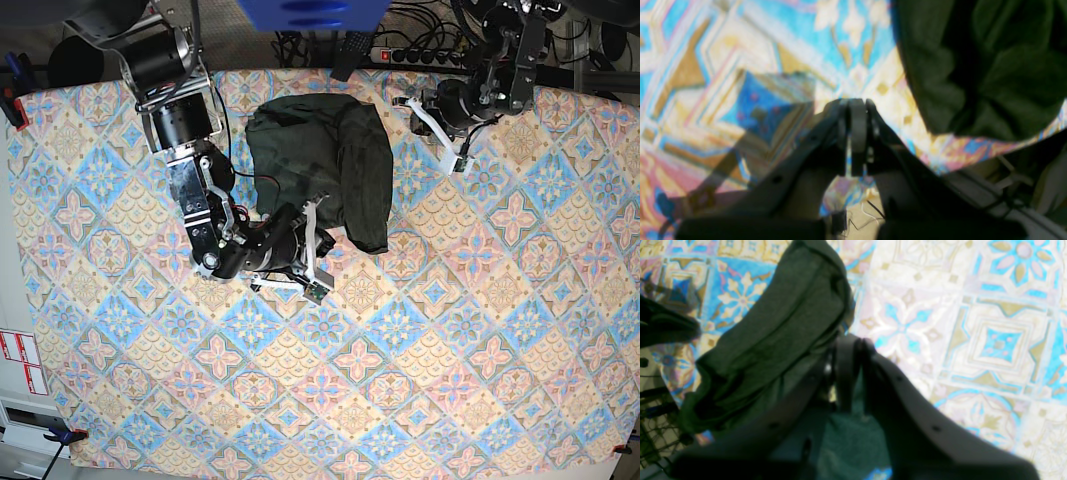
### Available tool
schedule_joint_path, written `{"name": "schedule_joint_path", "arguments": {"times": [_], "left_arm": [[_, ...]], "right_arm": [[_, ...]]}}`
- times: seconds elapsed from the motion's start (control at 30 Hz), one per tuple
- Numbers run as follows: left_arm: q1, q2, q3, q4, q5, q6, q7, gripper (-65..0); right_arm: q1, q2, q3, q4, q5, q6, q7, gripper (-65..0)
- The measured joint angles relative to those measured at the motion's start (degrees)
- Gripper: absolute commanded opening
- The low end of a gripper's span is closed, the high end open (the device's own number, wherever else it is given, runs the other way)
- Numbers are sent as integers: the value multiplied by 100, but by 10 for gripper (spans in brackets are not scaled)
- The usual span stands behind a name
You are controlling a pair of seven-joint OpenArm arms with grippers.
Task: Fold the T-shirt properly
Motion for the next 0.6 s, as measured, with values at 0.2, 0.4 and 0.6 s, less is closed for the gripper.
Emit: {"name": "schedule_joint_path", "arguments": {"times": [0.2, 0.4, 0.6], "left_arm": [[111, 79, 15, 852, -7, -17, -20, -650], [131, 63, -9, 901, 2, 42, 26, -650], [223, 31, -13, 901, -13, 26, 31, -650]], "right_arm": [[-35, 15, -63, -540, -24, -2, 254, -608], [-2, -116, -638, -682, -24, -44, 350, -608], [-50, -199, -1633, -684, -11, -4, 350, -608]]}}
